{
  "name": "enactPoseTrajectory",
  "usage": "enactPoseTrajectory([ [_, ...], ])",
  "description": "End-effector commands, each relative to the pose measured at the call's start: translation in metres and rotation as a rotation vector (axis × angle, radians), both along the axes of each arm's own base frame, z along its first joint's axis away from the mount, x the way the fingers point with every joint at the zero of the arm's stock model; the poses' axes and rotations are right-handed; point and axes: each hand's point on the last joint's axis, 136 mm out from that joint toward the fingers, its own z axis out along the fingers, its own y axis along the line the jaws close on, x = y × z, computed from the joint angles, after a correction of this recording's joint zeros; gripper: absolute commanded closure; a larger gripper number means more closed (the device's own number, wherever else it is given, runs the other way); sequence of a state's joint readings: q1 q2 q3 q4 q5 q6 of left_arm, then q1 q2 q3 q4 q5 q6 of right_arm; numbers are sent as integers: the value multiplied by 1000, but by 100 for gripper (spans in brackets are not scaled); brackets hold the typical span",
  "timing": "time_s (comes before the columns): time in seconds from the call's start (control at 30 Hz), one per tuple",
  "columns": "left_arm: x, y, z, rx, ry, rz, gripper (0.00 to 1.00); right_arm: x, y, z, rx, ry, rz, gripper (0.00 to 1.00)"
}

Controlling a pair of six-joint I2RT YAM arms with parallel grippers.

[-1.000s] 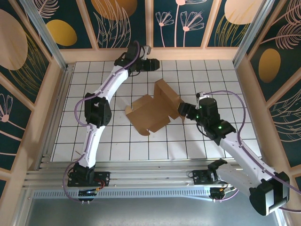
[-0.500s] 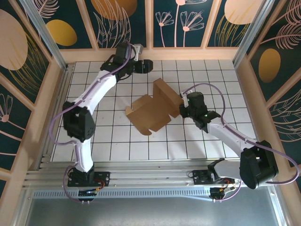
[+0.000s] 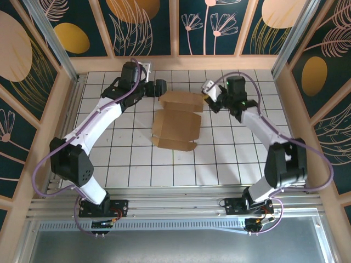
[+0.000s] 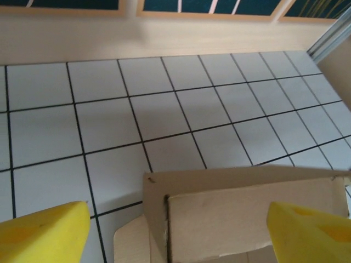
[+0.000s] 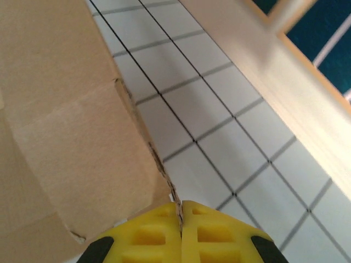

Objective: Fold the paper box

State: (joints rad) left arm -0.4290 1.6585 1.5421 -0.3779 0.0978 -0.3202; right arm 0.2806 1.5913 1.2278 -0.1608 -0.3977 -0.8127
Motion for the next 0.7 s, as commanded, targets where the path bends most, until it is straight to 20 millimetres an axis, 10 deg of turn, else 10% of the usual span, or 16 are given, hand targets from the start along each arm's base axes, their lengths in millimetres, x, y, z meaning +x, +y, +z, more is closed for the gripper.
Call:
enactPoseTrajectory([
  [0.0, -11, 11, -24, 16, 107, 49, 15, -10, 32, -19, -6, 84, 241, 100],
  [0.27, -13, 58, -96, 72, 294, 288, 19, 11, 54, -48, -28, 99, 263, 100],
  [0.4, -16, 53, -101, 27, 283, 272, 21, 23, 56, -55, -12, 142, 219, 74],
  [0.67, -1, 48, -78, 2, 199, 252, 23, 18, 51, 19, 215, 154, 46, 55],
])
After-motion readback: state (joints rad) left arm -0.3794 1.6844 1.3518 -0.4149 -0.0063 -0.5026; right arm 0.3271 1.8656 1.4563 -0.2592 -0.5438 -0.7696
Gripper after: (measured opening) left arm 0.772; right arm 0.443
